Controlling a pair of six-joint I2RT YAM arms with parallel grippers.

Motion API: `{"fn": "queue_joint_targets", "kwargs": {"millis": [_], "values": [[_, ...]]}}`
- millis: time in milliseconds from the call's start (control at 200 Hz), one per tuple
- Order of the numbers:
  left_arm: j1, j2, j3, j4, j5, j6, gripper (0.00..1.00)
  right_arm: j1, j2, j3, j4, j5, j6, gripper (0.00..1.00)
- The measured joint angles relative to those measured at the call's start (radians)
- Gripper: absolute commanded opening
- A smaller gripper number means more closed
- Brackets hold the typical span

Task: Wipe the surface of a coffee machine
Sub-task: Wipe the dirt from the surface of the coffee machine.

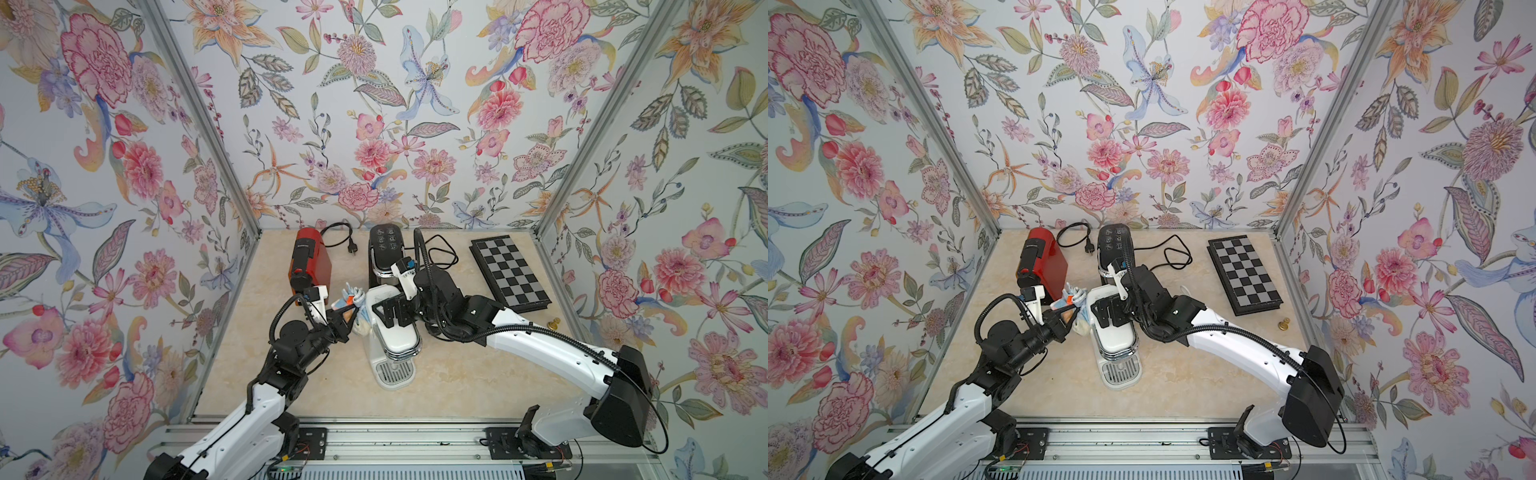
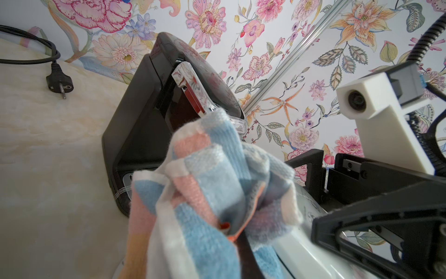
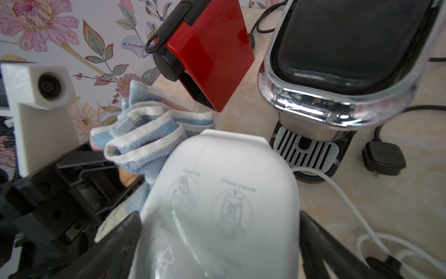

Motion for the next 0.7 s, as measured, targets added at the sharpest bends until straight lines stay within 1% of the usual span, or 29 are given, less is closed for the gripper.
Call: {"fn": "queue_joint_targets", "kwargs": {"millis": [110,255,430,540,700], "values": [[-0.034,-0.041,-0.011,-0.020,-0.038,-0.008,0.00,-0.001,0.000,-0.012,0.018,-0.006,0.009,0.98],[-0.145,-0.165,-0.022,-0.098,-0.142,-0.012,0.00,-0.003,0.000,-0.017,0.024,-0.006,0.013,0.98],[-0.260,-0.277,-0.080,-0.094,-0.214,-0.061,0.00,-0.002,0.000,-0.021,0.032,-0.006,0.014,0.99],[-0.343,-0.302,-0.111,-0.068,-0.290,-0.090,0.00,-0.003,-0.002,-0.025,0.037,-0.005,0.016,0.99],[-0.491,-0.278,-0.140,0.016,-0.460,-0.118,0.00,-0.009,-0.002,-0.025,0.036,-0.005,0.015,0.99]]}}
